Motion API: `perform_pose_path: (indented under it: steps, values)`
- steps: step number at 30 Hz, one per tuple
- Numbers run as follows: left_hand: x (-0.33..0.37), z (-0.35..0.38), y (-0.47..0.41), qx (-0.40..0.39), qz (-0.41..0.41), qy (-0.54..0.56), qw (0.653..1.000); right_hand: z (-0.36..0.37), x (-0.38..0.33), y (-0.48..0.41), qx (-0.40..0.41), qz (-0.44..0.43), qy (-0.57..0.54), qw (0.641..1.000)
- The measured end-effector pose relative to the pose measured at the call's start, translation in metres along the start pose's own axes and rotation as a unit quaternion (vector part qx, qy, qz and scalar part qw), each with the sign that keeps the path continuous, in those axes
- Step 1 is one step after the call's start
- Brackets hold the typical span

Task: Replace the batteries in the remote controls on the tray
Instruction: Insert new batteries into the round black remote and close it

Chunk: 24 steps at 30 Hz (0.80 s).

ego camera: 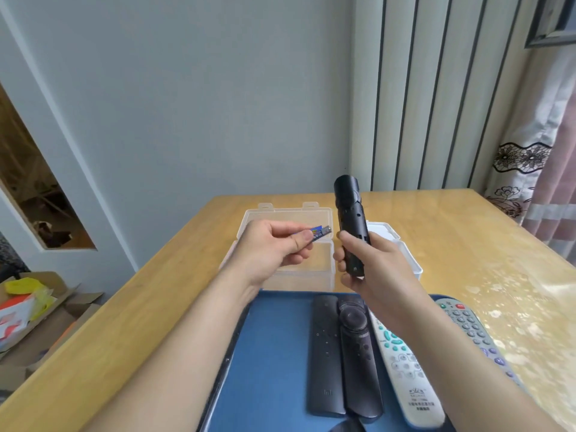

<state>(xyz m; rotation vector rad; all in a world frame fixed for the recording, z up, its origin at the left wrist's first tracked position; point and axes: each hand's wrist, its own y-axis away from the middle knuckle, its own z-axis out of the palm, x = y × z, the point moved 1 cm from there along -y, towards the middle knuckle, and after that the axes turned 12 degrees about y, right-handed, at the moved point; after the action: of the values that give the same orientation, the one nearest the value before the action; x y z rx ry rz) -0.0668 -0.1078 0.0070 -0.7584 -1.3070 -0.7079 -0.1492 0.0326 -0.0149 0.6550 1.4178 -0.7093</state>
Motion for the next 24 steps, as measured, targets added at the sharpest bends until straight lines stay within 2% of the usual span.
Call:
perform_pose_path:
  steps: [4,7,12,19,21,24]
  values:
    - [-0.003,0.026,0.041,0.033,0.037,0.026,0.998,0.007,-0.005,0.007,-0.006,-0.031,-0.028,0.999]
    - [-0.001,0.033,0.063,0.035,0.030,0.061,0.997,0.008,-0.010,0.016,-0.026,-0.056,-0.044,0.997]
    - [0.003,0.025,0.086,-0.017,-0.050,0.195,0.979,0.007,-0.012,0.035,-0.109,-0.052,-0.087,0.989]
    - [-0.015,0.034,0.114,-0.065,-0.147,0.356,0.921,-0.004,-0.004,0.074,-0.103,-0.021,-0.083,0.991]
    - [-0.020,0.036,0.117,-0.065,-0.144,0.337,0.928,-0.006,0.001,0.080,-0.093,-0.012,-0.089,0.992]
    - [-0.023,0.040,0.124,-0.084,-0.085,0.224,0.967,-0.008,0.011,0.090,-0.067,0.006,-0.089,0.994]
